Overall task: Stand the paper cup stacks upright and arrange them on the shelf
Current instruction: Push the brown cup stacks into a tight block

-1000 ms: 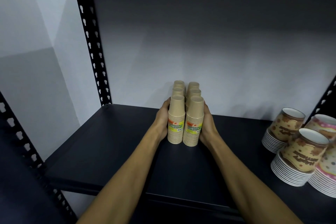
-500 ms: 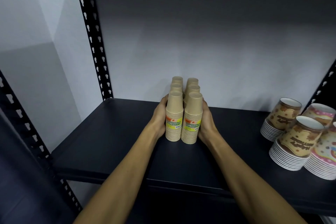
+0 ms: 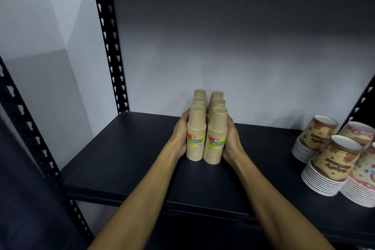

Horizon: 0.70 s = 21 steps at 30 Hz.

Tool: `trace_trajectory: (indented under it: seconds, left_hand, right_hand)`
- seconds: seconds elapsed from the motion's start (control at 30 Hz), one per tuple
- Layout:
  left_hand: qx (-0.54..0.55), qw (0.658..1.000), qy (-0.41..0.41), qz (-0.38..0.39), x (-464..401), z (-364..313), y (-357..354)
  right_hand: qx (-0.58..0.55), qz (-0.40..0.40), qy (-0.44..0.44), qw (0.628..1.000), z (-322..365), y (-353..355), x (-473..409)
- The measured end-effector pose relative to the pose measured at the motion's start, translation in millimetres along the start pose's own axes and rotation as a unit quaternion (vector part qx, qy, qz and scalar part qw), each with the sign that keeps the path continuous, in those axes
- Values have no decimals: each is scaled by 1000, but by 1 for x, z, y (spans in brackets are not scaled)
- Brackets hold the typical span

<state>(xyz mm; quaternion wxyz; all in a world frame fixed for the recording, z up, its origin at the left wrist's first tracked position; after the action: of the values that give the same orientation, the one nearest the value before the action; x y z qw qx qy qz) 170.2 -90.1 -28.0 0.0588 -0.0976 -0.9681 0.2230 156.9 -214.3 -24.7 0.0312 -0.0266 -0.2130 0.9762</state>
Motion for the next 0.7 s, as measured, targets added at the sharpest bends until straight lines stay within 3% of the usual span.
trace_trajectory:
  seconds: [0.37, 0.5, 0.7]
  left_hand:
    - [-33, 999, -14, -28, 6, -9, 10]
    - [-70, 993, -30, -87, 8, -16, 38]
    - [-164, 982, -43, -88, 30, -9, 56]
  right_hand:
    - [16, -30, -9, 999, 4, 14, 7]
    - [60, -104, -5, 993, 2, 46, 8]
    - [168, -106, 17, 980, 5, 64, 35]
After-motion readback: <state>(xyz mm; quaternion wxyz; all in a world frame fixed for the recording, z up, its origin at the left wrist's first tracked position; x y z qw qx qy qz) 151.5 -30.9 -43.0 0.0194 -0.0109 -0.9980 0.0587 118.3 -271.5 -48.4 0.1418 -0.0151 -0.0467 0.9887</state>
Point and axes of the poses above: each hand's wrist, its own x-axis away from the middle knuckle, its own y-axis out of the back of the hand, z = x × y, the point moved 9 cm from there along -x, towards the middle knuckle, and after that the axes turned 2 degrees about -z, right-handed, at the moved point
